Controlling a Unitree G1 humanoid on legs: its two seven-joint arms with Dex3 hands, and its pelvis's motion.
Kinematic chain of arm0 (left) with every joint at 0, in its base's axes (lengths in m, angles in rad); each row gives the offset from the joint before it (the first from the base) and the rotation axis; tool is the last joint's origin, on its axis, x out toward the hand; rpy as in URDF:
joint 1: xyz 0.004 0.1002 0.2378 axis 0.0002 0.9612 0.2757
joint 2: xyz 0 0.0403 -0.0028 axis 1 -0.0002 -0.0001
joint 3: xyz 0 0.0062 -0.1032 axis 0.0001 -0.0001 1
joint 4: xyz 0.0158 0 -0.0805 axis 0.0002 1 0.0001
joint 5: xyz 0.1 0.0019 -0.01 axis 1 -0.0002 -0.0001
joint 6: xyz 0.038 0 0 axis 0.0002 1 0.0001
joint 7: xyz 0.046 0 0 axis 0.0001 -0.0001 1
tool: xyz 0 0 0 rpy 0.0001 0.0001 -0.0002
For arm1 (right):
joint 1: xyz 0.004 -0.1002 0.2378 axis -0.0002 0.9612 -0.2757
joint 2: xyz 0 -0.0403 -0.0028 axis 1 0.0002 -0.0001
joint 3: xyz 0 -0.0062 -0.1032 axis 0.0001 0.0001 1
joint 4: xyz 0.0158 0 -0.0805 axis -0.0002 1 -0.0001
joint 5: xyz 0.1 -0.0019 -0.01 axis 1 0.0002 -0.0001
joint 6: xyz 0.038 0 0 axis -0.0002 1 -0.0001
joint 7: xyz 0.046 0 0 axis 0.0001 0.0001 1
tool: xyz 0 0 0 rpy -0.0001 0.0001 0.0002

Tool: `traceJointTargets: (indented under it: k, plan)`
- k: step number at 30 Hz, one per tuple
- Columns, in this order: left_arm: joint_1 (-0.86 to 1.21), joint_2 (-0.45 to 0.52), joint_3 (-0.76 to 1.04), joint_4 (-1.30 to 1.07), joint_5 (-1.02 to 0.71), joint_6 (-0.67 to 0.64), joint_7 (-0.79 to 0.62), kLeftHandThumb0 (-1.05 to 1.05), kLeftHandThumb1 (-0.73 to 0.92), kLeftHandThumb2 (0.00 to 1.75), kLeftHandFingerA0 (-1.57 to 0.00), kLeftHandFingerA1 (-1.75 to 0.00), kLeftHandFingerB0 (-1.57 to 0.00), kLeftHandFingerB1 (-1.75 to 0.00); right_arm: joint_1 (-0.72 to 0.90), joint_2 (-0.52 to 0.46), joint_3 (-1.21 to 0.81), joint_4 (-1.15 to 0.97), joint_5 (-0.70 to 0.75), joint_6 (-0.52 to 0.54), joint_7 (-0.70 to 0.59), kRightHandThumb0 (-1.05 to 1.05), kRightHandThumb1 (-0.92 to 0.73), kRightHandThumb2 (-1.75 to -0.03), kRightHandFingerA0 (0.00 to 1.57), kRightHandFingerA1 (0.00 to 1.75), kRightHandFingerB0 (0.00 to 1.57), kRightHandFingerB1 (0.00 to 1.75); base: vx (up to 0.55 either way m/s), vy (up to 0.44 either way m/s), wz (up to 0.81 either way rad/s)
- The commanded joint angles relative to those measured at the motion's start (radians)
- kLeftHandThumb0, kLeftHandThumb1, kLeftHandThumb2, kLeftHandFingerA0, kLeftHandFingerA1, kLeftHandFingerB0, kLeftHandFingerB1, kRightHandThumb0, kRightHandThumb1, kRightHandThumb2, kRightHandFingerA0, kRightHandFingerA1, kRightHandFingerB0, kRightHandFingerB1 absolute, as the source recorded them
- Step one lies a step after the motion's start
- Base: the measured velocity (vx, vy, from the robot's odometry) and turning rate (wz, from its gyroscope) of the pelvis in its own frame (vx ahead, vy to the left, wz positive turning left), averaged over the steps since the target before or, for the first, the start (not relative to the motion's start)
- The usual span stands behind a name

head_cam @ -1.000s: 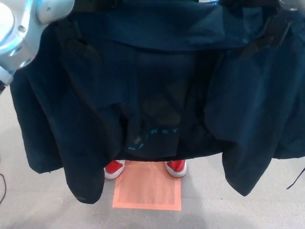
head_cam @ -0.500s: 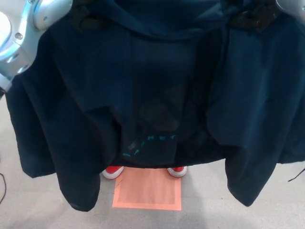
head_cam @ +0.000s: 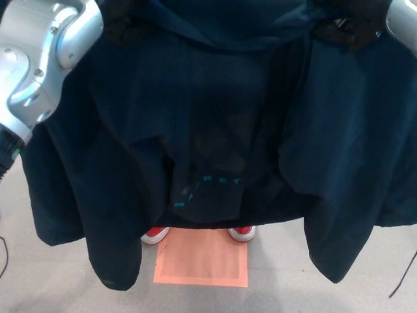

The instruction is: A person hands a coat to the robot and the robot grabs it with both hands and holds it while the person wears the coat.

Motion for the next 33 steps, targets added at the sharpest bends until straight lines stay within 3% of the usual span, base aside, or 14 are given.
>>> traceJointTargets:
  k: [1,5,9,10,14,15,16,17,20,22,23,24,25,33]
  plan:
    - [0.131,-0.047,0.067,0.123,0.094,-0.046,0.545,-0.34,0.81,0.63,-0.87,-1.75,-0.60,-1.57,0.163,-0.012,-0.125,0.043,-0.017,-0.011,-0.351,-0.39,-0.84,-0.70,0.80,1.66,0.69,0.95,0.00,0.000,0.00]
    - [0.145,-0.086,0.148,0.151,0.035,-0.074,0.691,-0.33,0.82,0.65,-0.87,-1.75,-0.63,-1.59,0.225,0.037,-0.265,-0.028,0.024,0.068,-0.540,-0.36,-0.87,-0.65,0.86,1.75,0.66,1.62,0.00,0.000,0.00]
    - [0.140,-0.100,0.185,0.148,0.037,-0.054,0.779,-0.35,0.82,0.69,-0.89,-1.75,-0.72,-1.50,0.245,0.079,-0.340,-0.065,0.038,0.088,-0.629,-0.33,-0.85,-0.64,0.88,1.75,0.66,1.63,0.00,0.000,0.00]
    - [0.136,-0.106,0.196,0.149,0.030,-0.049,0.790,-0.42,0.82,0.70,-0.88,-1.75,-0.71,-1.54,0.240,0.087,-0.352,-0.068,0.039,0.093,-0.646,-0.35,-0.82,-0.69,0.90,1.61,0.72,1.27,0.00,0.000,0.00]
    - [0.100,-0.138,0.243,0.172,0.014,-0.040,0.887,-0.41,0.80,0.64,-0.90,-1.75,-0.62,-1.66,0.193,0.128,-0.418,-0.053,0.062,0.069,-0.735,-0.47,-0.92,-0.68,1.01,1.17,0.80,0.89,0.00,0.000,0.00]
    - [0.081,-0.142,0.252,0.188,0.009,-0.060,0.920,-0.41,0.80,0.64,-0.90,-1.75,-0.62,-1.66,0.174,0.134,-0.430,-0.036,0.066,0.042,-0.769,-0.47,-0.92,-0.68,1.01,1.17,0.80,0.89,0.00,0.000,0.00]
    - [0.064,-0.135,0.247,0.201,0.019,-0.061,0.928,-0.42,0.83,0.64,-0.90,-1.75,-0.62,-1.66,0.162,0.142,-0.442,-0.042,0.069,0.054,-0.764,-0.44,-0.76,-1.13,1.07,1.17,0.79,1.00,0.00,0.000,0.00]
    - [0.048,-0.128,0.235,0.213,0.039,-0.044,0.941,-0.46,0.83,0.65,-0.88,-1.75,-0.64,-1.63,0.150,0.146,-0.450,-0.039,0.078,0.047,-0.760,-0.47,-0.92,-0.72,1.05,1.32,0.85,0.96,0.00,0.000,0.00]
    - [0.020,-0.115,0.227,0.237,0.054,-0.037,0.951,-0.47,0.85,0.66,-0.88,-1.75,-0.67,-1.56,0.123,0.154,-0.464,-0.033,0.084,0.044,-0.743,-0.45,-0.92,-0.72,1.05,1.29,0.86,0.96,0.00,0.000,0.00]
    - [-0.018,-0.104,0.242,0.267,0.033,-0.091,0.971,-0.38,0.81,0.64,-0.91,-1.75,-0.67,-1.62,0.093,0.167,-0.485,-0.027,0.097,0.027,-0.749,-0.38,-0.90,-0.72,0.93,1.61,0.77,1.38,0.00,0.000,0.00]
    - [-0.029,-0.100,0.249,0.269,0.026,-0.102,0.964,-0.36,0.84,0.64,-0.94,-1.75,-0.61,-1.70,0.081,0.168,-0.493,-0.024,0.098,0.023,-0.747,-0.35,-0.71,-1.08,1.12,1.19,0.86,1.03,0.00,0.000,0.00]
    - [-0.039,-0.097,0.257,0.270,0.017,-0.114,0.955,-0.36,0.84,0.64,-0.94,-1.75,-0.61,-1.70,0.068,0.166,-0.499,-0.019,0.100,0.015,-0.749,-0.35,-0.71,-1.08,1.12,1.19,0.86,1.03,0.00,0.000,0.00]
    - [-0.045,-0.096,0.257,0.271,0.021,-0.109,0.957,-0.37,0.85,0.65,-0.94,-1.75,-0.62,-1.68,0.060,0.165,-0.504,-0.013,0.099,0.008,-0.752,-0.36,-0.88,-0.69,1.00,1.46,0.80,1.25,0.00,0.000,0.00]
    - [-0.141,-0.059,0.266,0.316,0.035,-0.108,0.953,-0.35,0.86,0.65,-0.97,-1.75,-0.65,-1.65,-0.077,0.124,-0.523,0.074,0.063,-0.014,-0.777,-0.38,-0.90,-0.73,0.92,1.69,0.79,1.51,0.00,0.000,0.00]
